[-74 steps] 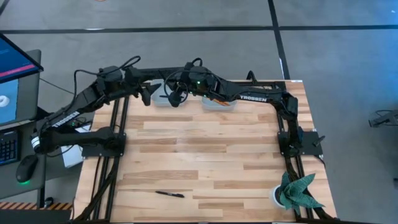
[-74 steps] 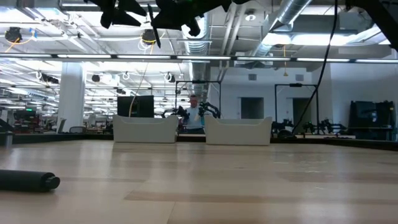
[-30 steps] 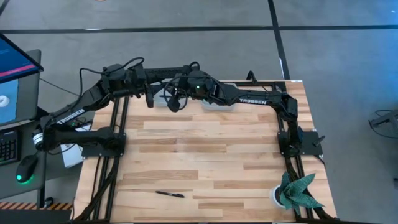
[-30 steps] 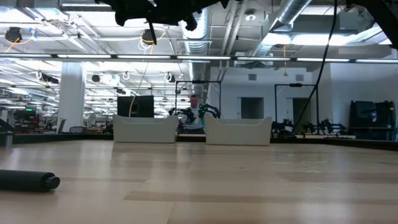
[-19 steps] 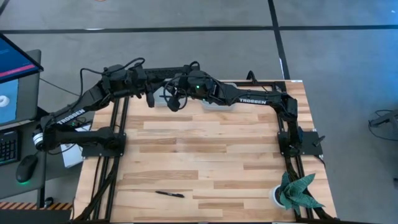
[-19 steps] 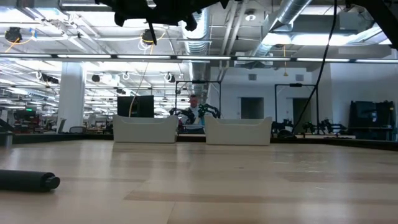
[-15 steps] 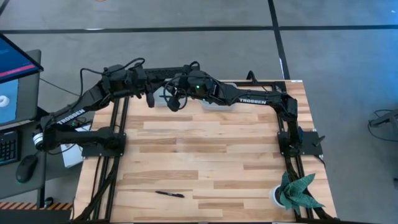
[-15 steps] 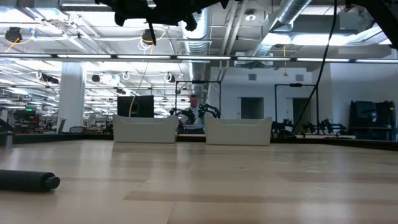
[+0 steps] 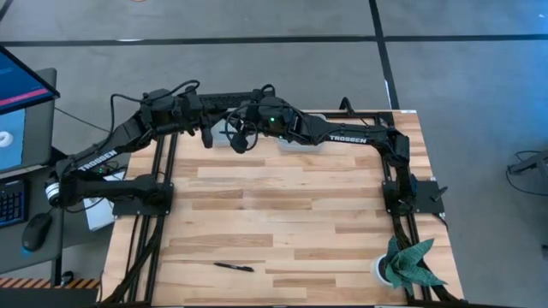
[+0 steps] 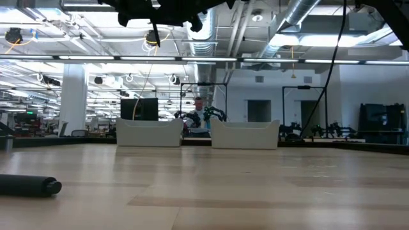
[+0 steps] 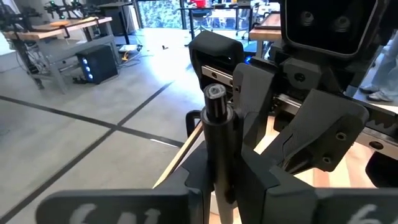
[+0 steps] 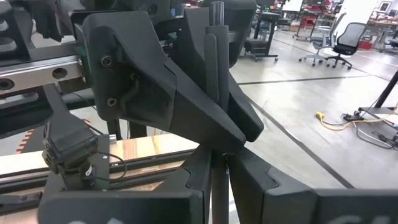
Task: Sort pens & pencils
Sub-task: Put the top black pen into the left gray bin
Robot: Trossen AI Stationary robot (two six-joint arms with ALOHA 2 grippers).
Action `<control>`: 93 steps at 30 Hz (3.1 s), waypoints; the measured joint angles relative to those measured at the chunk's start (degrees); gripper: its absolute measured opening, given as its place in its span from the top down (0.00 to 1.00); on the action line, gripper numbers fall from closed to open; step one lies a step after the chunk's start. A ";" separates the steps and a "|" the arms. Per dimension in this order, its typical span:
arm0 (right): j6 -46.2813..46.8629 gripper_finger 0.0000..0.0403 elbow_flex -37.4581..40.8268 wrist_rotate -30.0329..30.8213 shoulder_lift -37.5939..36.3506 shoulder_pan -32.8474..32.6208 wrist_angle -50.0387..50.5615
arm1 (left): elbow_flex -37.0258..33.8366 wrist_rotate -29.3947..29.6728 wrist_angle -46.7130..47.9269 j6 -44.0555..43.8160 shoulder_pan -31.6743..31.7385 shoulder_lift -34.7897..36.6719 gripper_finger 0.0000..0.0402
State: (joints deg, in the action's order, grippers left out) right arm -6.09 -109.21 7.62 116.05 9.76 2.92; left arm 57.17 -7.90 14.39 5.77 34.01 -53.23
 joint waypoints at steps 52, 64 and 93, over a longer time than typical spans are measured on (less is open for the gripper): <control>0.07 0.83 0.00 -0.02 -0.09 0.02 0.04 | -0.02 0.20 0.02 0.08 0.03 0.00 0.88; 0.05 0.83 0.00 -0.02 -0.09 0.02 0.02 | -0.02 0.20 0.00 0.80 0.03 0.02 0.88; 0.41 0.66 -0.13 2.85 -0.24 1.22 7.53 | -0.09 6.55 4.11 5.80 0.12 -0.04 0.88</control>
State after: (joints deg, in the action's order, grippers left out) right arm -5.68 -109.34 10.47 115.81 10.98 10.44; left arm 57.08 -1.35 18.51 11.57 34.13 -53.28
